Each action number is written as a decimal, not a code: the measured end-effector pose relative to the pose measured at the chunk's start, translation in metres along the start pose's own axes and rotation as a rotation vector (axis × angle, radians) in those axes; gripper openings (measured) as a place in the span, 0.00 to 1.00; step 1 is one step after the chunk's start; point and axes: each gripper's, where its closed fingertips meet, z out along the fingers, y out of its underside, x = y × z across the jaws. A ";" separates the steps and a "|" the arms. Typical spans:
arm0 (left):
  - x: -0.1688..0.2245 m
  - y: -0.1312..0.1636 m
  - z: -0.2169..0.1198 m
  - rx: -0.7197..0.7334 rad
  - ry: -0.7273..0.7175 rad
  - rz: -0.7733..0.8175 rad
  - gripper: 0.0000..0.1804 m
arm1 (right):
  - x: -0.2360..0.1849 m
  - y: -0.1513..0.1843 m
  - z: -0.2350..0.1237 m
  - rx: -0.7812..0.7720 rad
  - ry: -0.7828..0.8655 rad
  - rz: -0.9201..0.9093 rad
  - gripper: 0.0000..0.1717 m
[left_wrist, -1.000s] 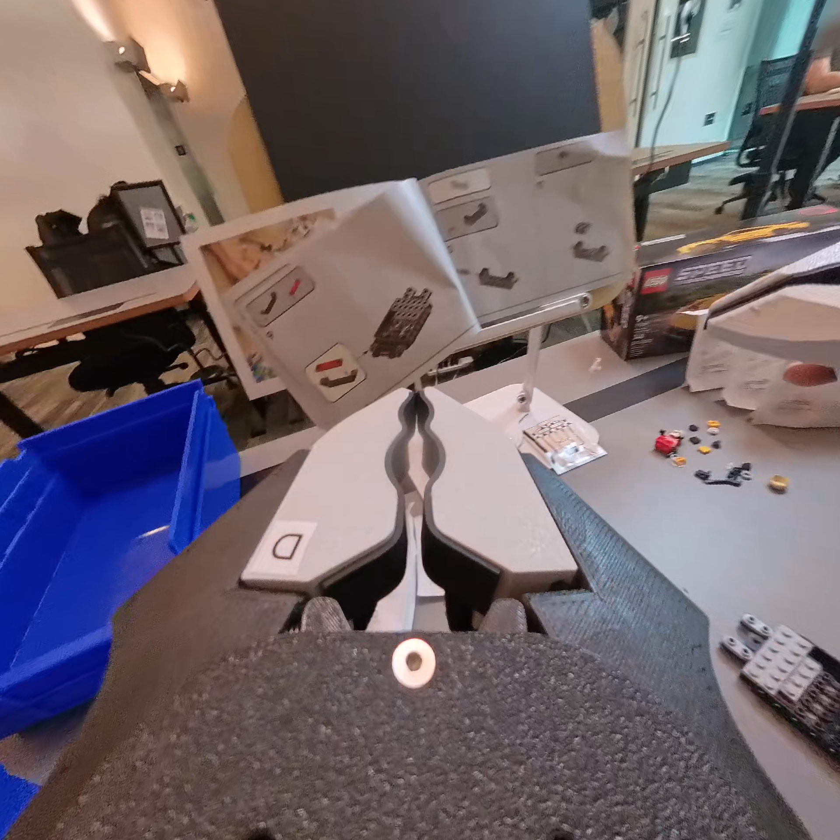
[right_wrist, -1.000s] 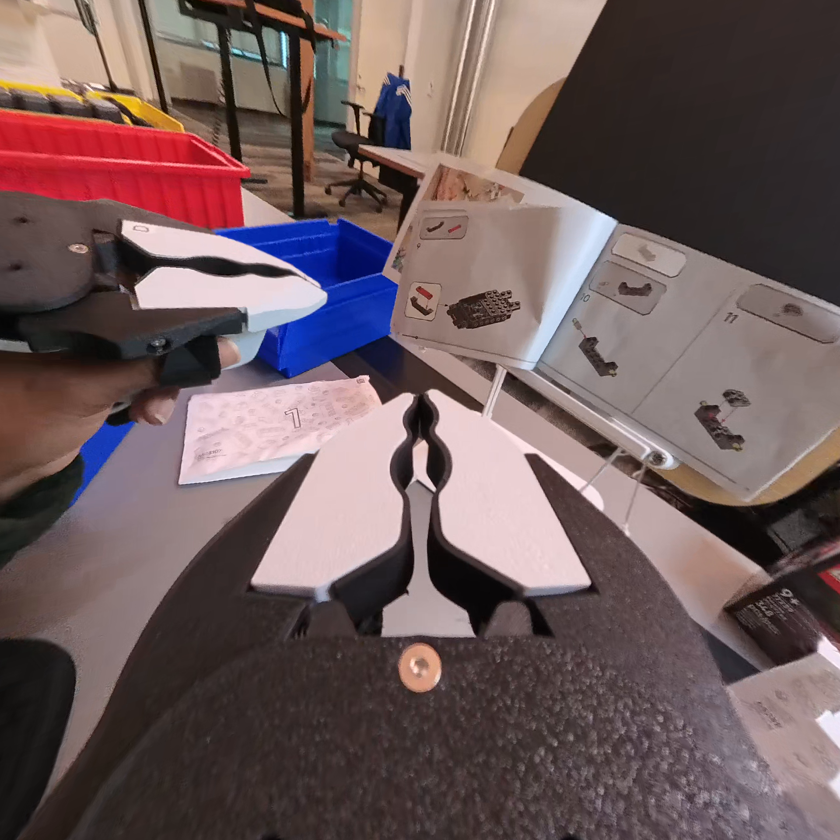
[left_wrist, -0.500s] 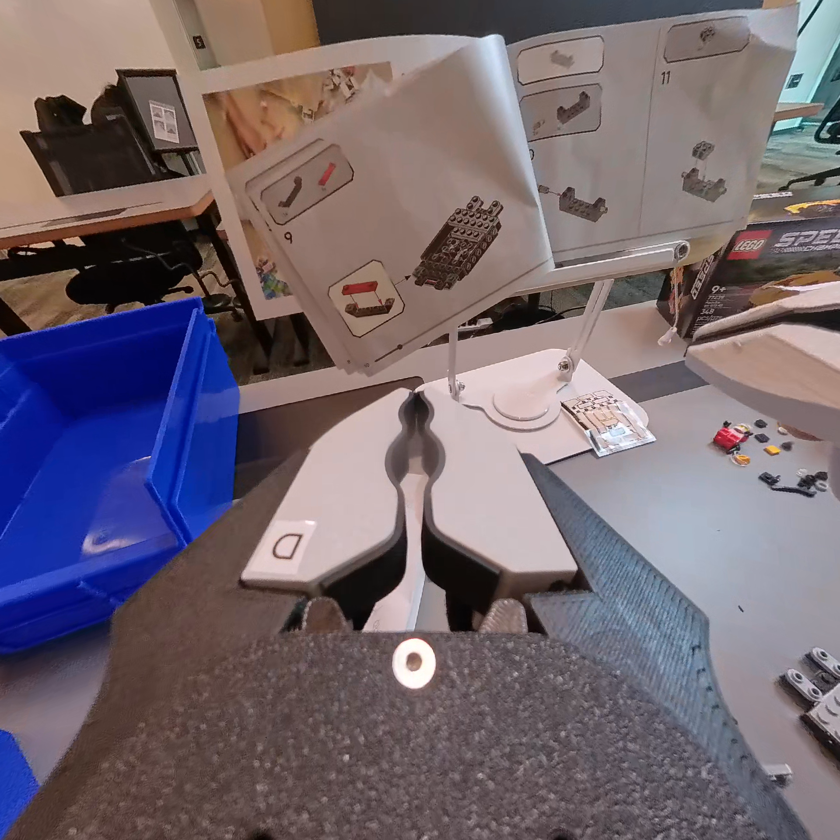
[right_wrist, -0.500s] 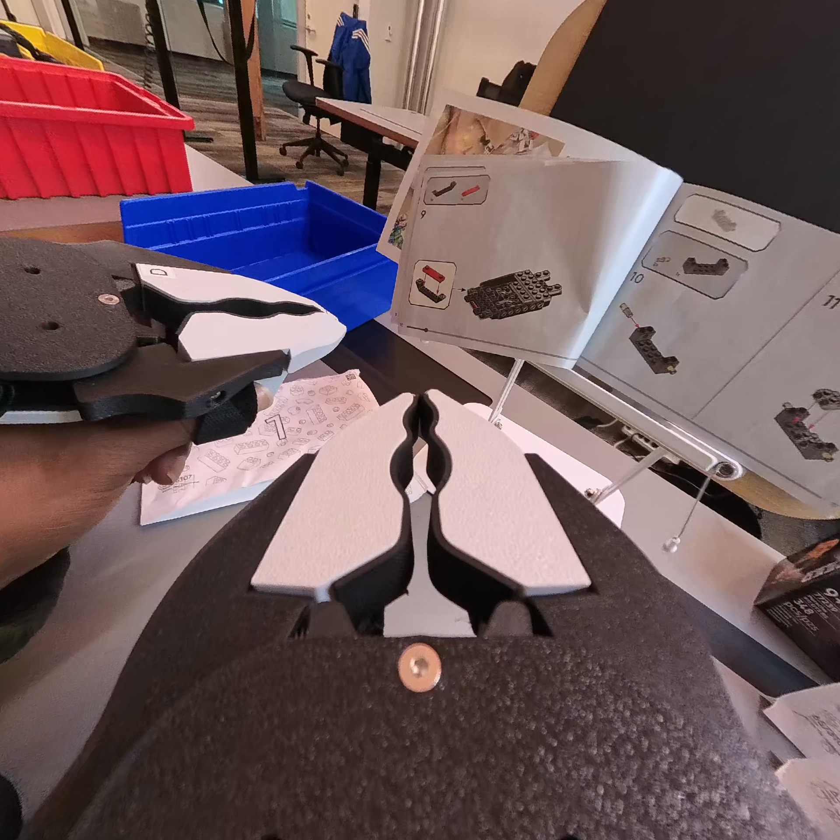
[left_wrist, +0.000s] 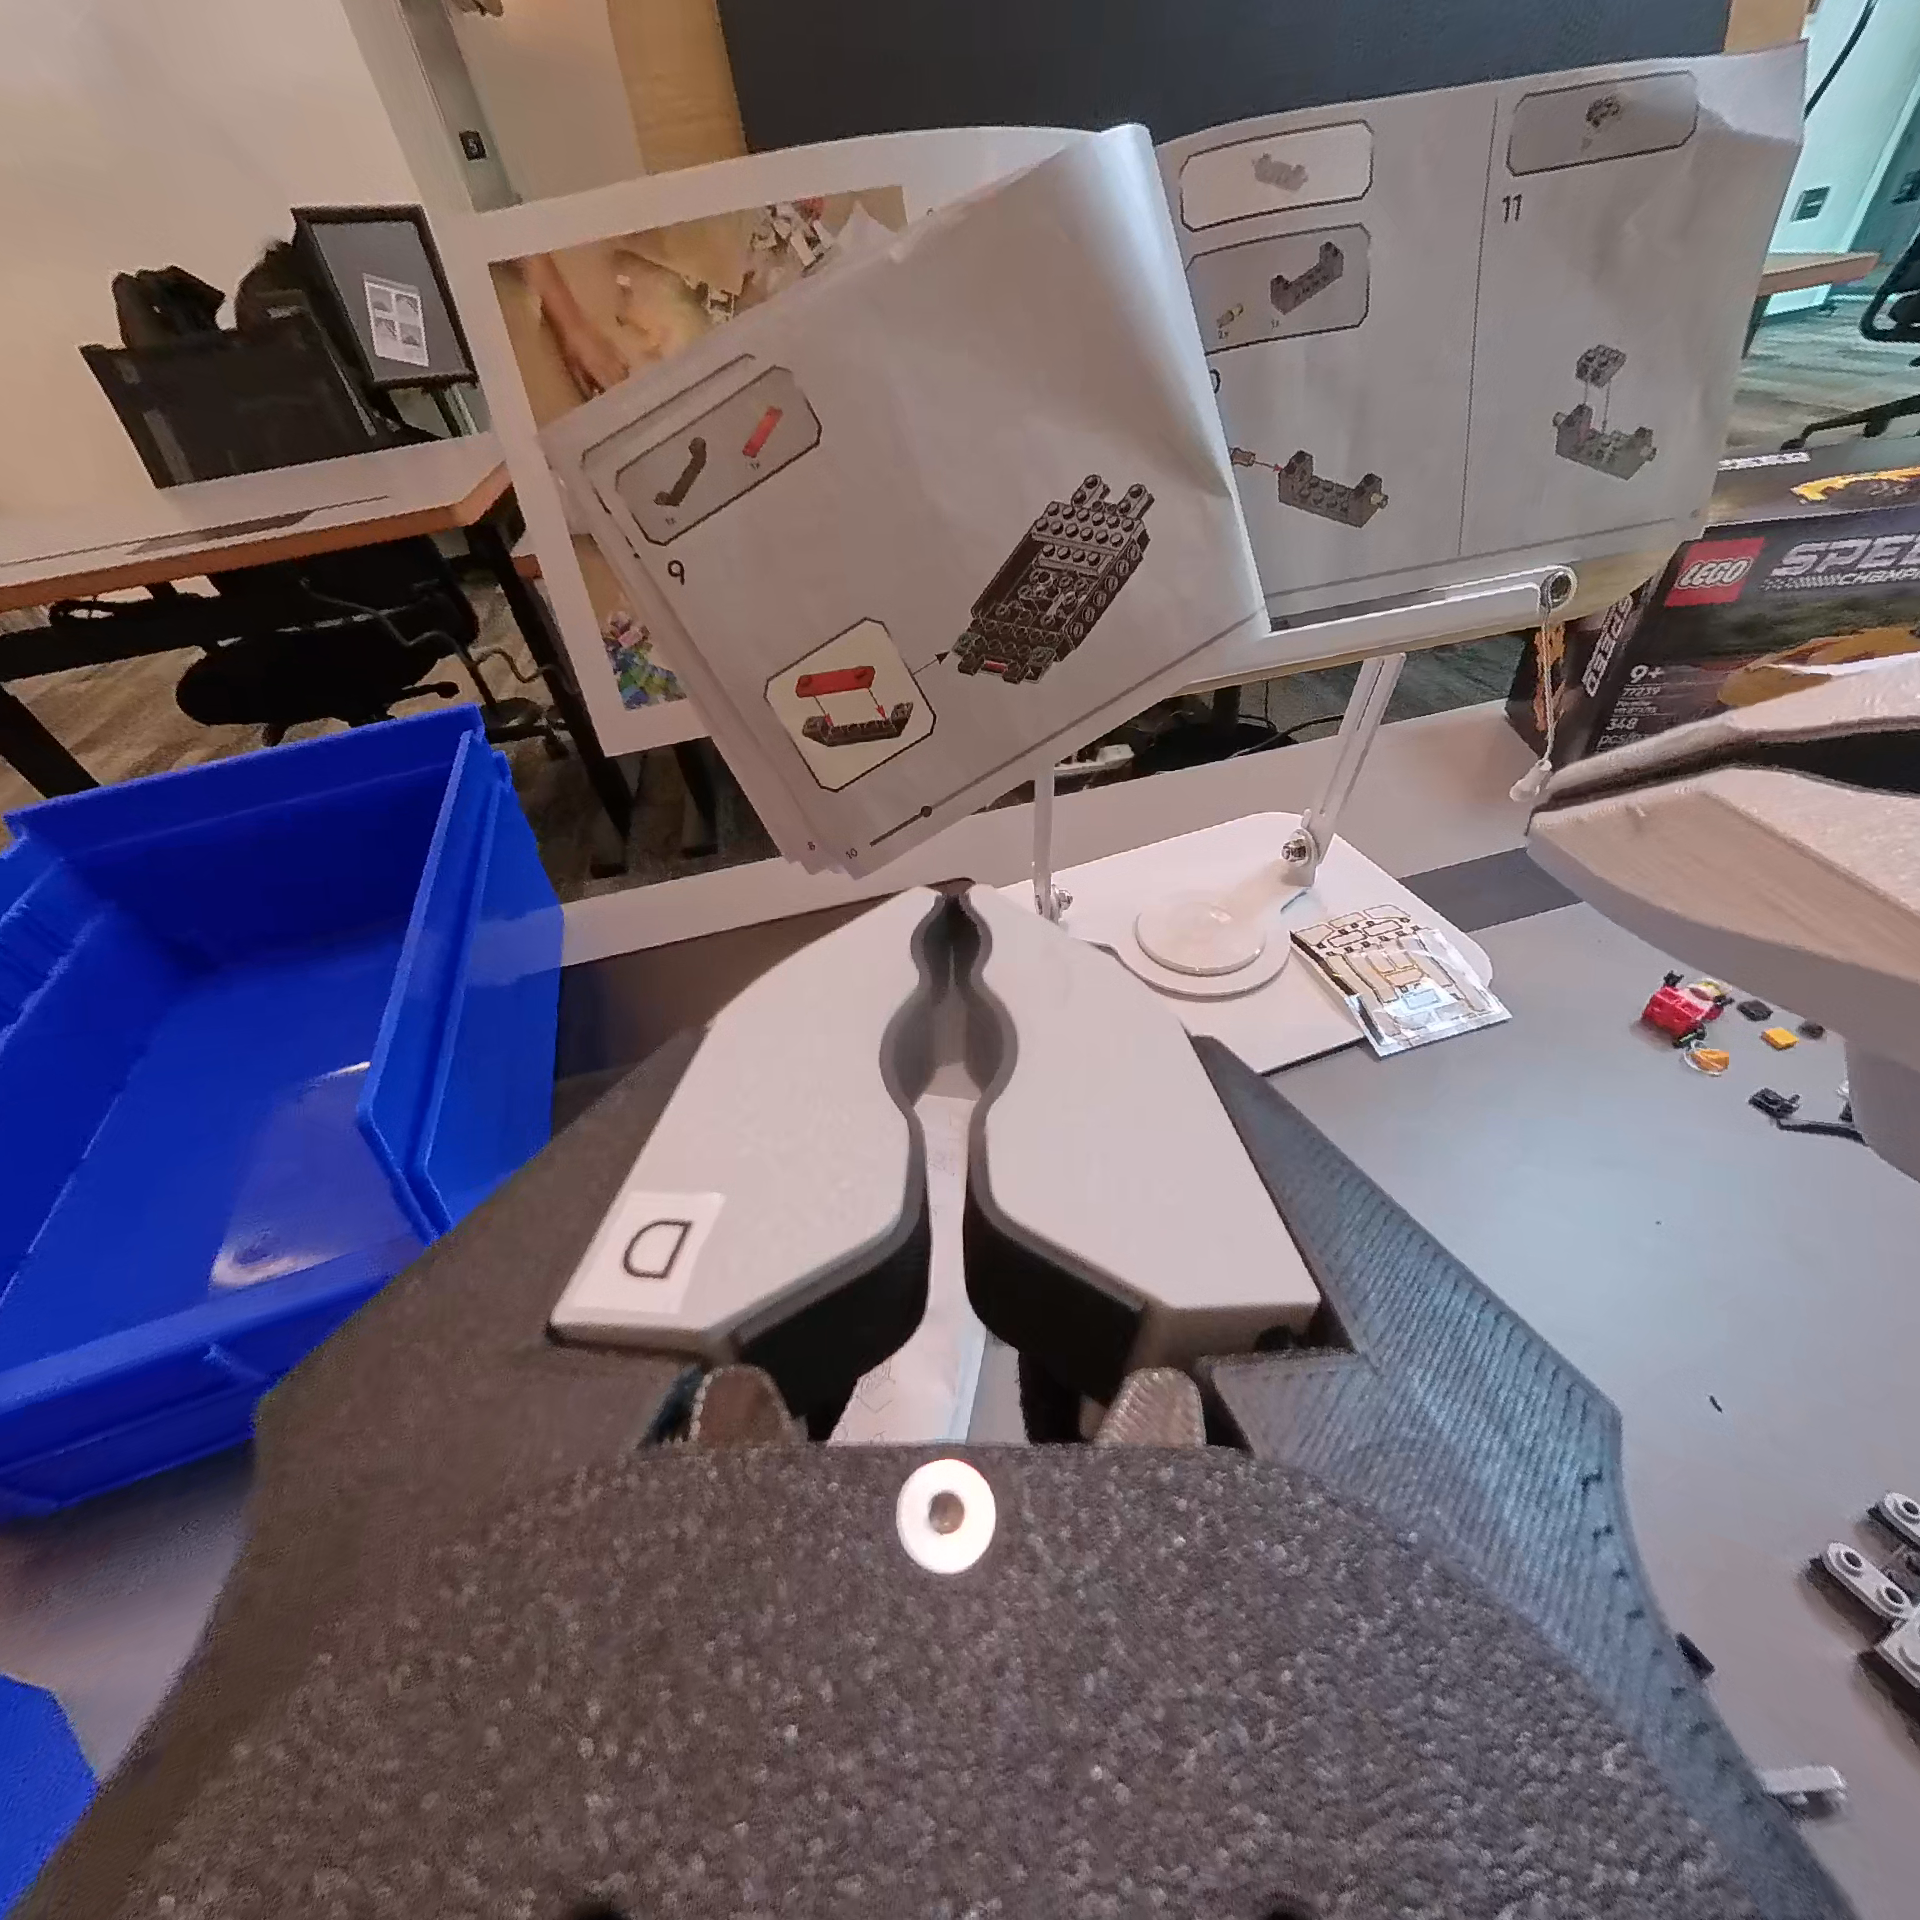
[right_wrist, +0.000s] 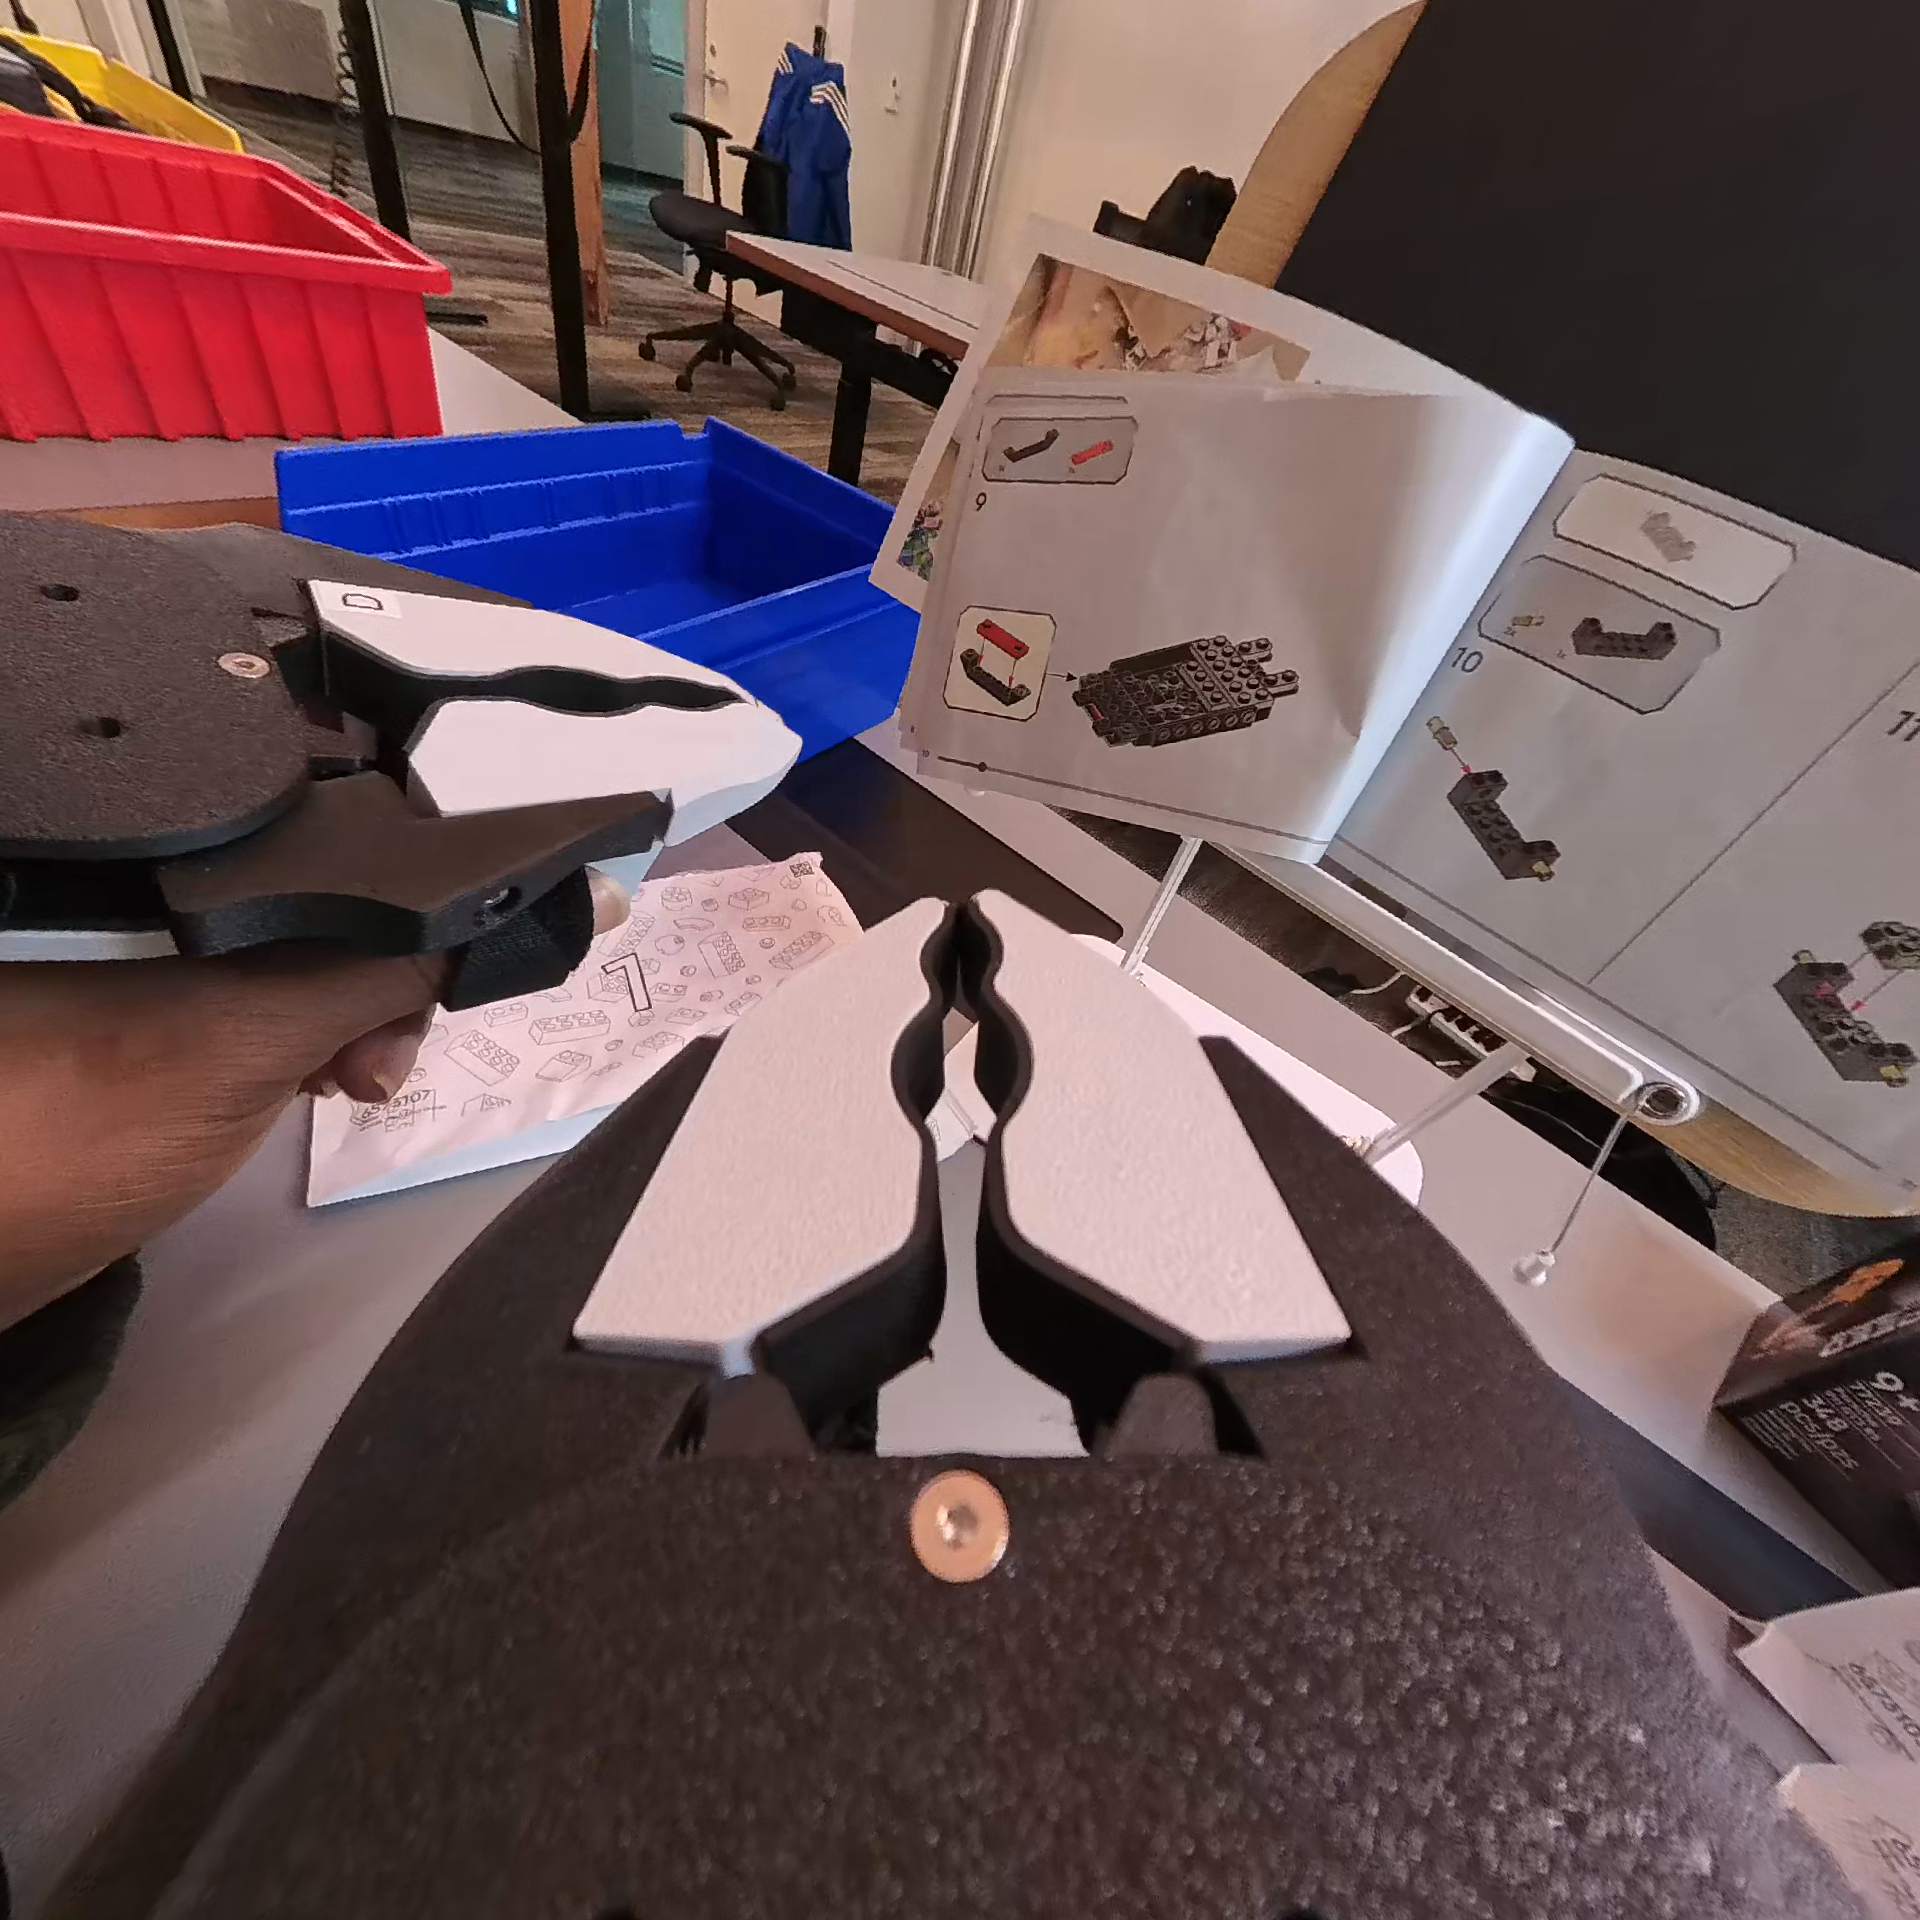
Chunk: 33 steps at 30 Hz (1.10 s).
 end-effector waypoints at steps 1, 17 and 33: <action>0.001 -0.001 -0.001 0.007 -0.002 0.010 0.00 | 0.000 0.000 -0.001 0.003 0.001 -0.002 0.00; 0.168 0.069 -0.030 -0.192 0.816 0.424 0.09 | 0.008 0.133 -0.112 -0.129 -0.442 -0.192 0.23; 0.226 0.141 -0.085 -0.359 1.220 0.598 0.19 | -0.034 0.246 -0.160 -0.327 -0.844 -0.612 0.12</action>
